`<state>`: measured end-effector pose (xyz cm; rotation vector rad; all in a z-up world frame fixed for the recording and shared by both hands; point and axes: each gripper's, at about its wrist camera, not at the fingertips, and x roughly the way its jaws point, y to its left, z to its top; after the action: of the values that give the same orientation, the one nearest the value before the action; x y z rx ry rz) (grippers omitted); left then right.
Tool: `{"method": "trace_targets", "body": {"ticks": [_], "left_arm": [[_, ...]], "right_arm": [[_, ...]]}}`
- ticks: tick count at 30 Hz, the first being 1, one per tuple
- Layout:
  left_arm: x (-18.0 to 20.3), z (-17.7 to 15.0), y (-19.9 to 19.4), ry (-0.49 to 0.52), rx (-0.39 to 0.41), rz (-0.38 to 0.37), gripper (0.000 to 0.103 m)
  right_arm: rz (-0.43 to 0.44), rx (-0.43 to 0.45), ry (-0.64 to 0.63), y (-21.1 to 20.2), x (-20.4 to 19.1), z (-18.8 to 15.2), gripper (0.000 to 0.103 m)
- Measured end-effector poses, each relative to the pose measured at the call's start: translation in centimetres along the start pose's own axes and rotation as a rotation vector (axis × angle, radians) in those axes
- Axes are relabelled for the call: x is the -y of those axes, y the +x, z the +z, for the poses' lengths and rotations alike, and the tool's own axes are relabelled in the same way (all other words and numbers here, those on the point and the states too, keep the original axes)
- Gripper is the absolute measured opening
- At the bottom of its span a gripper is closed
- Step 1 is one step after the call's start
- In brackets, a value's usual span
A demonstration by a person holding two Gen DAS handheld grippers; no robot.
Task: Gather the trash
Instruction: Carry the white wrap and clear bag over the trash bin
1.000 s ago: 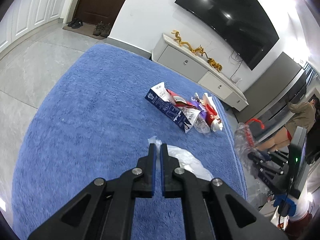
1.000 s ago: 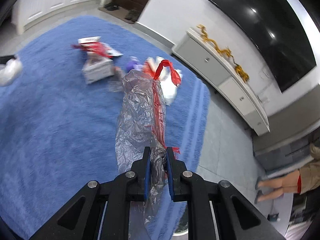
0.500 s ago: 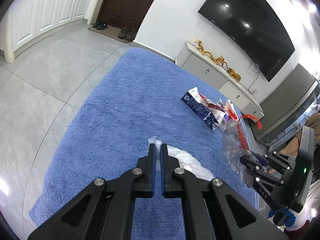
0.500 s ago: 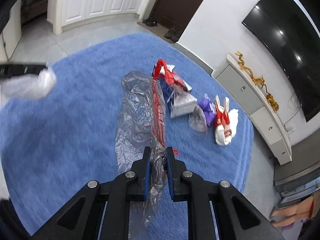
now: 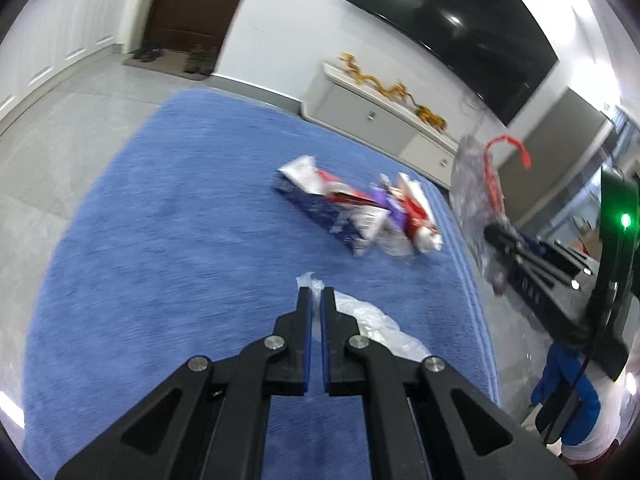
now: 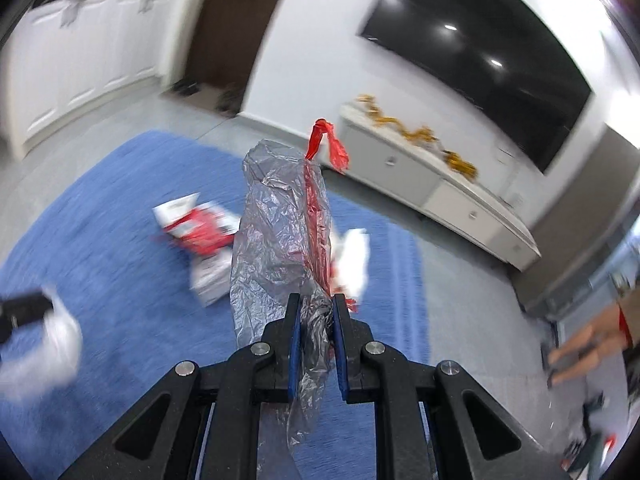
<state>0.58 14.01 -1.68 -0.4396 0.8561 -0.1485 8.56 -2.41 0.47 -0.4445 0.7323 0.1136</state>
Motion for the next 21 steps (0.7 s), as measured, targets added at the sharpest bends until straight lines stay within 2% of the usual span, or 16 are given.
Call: {"method": "trace_targets", "body": {"ticks": [2,7,11,15,18,21], "left_arm": [[1.9,0.2,1.1,0.031,-0.013,-0.019,0.003],[5.8,0.6,3.1,0.091,-0.037,-0.063,0.003],[8.6,0.8,4.9,0.133,-0.064,-0.084,0.003],[11.7,0.6,7.0,0.171,-0.099,-0.104,0.003],[14.5,0.2,8.4,0.209,-0.125,-0.121,0.003],[18.1,-0.5,9.8,0.263,-0.149,-0.137,0.003]], "right_arm": [[-0.027,-0.010,0.014,0.5,1.4,0.0,0.014],[-0.100,-0.039,-0.083,1.7,3.7,-1.3,0.014],[-0.131,-0.087,-0.223,2.5,4.8,-4.1,0.014],[-0.164,-0.151,-0.298,3.4,7.1,-7.5,0.014],[-0.197,-0.196,-0.309,4.0,9.7,-9.9,0.014],[-0.210,-0.243,-0.267,4.4,13.0,-12.2,0.014]]}}
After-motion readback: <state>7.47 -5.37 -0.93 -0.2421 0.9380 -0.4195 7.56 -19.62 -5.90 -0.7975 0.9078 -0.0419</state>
